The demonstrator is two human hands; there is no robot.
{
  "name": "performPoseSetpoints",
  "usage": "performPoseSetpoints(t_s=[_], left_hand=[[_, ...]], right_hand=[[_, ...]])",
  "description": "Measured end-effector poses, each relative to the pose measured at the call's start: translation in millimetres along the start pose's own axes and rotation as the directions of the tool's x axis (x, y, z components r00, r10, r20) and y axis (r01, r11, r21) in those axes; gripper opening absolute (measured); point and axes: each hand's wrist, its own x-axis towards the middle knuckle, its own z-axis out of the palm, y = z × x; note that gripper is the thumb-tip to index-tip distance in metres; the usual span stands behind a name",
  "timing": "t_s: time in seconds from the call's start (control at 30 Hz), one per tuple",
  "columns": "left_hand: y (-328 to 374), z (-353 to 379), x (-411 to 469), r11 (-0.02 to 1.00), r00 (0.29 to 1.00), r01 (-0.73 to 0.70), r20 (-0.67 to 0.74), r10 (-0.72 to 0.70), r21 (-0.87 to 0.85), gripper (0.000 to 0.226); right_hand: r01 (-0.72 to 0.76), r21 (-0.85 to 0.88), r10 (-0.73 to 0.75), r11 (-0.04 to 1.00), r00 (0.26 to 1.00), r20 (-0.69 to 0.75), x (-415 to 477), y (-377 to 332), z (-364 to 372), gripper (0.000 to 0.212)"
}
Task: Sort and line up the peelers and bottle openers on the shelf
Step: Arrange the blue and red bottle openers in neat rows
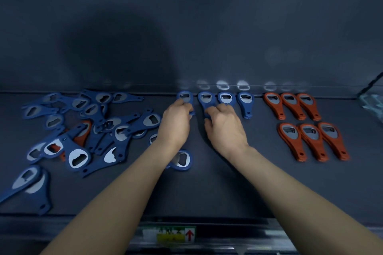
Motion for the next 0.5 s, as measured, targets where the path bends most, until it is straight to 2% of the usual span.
performPoseSetpoints(t_s=[0.2, 0.37, 0.43, 0.5], left_hand=[[-6, -2, -1, 0.998, 1.000, -0.001, -0.011, 0.001, -0.056, 0.012], [-4, -10, -5, 0.997, 1.000, 0.009, 0.011, -0.008, -0.081, 0.021], [-4, -18, -11, 0.997, 0.999, 0.007, -0.039, -0.010, -0.079, 0.025], [-12, -29, -19, 1.000, 0.992, 0.003, -0.126, -0.006, -0.028, 0.021]], right_hand=[[0.038, 0.029, -0.039, 0.999, 0.999, 0.021, -10, 3, -2, 0.026], [0.134, 0.157, -0.146, 0.978, 0.987, 0.065, -17, -6, -8, 0.025], [0.175, 0.236, -0.206, 0.956, 0.972, 0.111, -20, -12, -11, 0.026], [0.218, 0.308, -0.293, 0.926, 0.930, 0.224, -22, -18, -11, 0.036]])
